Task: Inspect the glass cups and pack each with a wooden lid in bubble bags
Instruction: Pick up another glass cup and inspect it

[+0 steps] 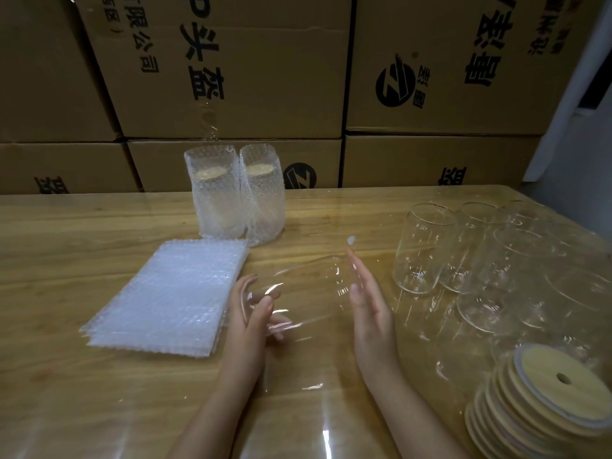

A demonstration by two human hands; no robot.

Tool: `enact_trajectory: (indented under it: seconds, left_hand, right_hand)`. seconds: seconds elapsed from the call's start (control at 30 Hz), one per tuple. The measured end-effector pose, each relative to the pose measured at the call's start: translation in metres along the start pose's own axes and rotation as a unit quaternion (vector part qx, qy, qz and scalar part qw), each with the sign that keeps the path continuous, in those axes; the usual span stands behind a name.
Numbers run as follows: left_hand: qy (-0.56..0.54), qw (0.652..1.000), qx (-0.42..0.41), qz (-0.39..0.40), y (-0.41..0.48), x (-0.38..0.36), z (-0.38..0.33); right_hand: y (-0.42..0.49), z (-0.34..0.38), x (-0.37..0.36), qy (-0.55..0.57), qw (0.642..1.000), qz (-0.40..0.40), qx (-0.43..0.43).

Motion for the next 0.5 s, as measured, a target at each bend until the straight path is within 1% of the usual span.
enact_trajectory:
  seconds: [0.2, 0.3, 0.43, 0.5]
  left_hand:
    - [-0.032, 0.999, 0.022, 0.004, 0.002, 0.003, 0.003]
    - [-0.066, 0.997, 0.029, -0.013, 0.004, 0.005, 0.004]
    - [-0.124, 0.991, 0.039, -0.043, 0.007, 0.010, 0.007]
    - [-0.115, 0.991, 0.037, -0.049, 0.007, 0.012, 0.006]
  right_hand:
    - [0.003, -0.005, -0.002, -0.025, 0.999, 0.042, -0.023]
    - [0.002, -0.008, -0.003, -0.033, 0.997, 0.054, -0.049]
    - [0.000, -0.011, -0.006, -0.044, 0.996, 0.067, -0.046]
    - [-0.001, -0.011, -0.007, -0.042, 0.996, 0.060, -0.041]
Point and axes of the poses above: each hand's wrist, its own y-axis towards the middle knuckle, its own x-axis out of the back of the hand, z = x × y, the point moved 3 cm from there along y, towards the middle knuckle, and after that the axes turned 5 degrees about -y, right-handed, at the moved point
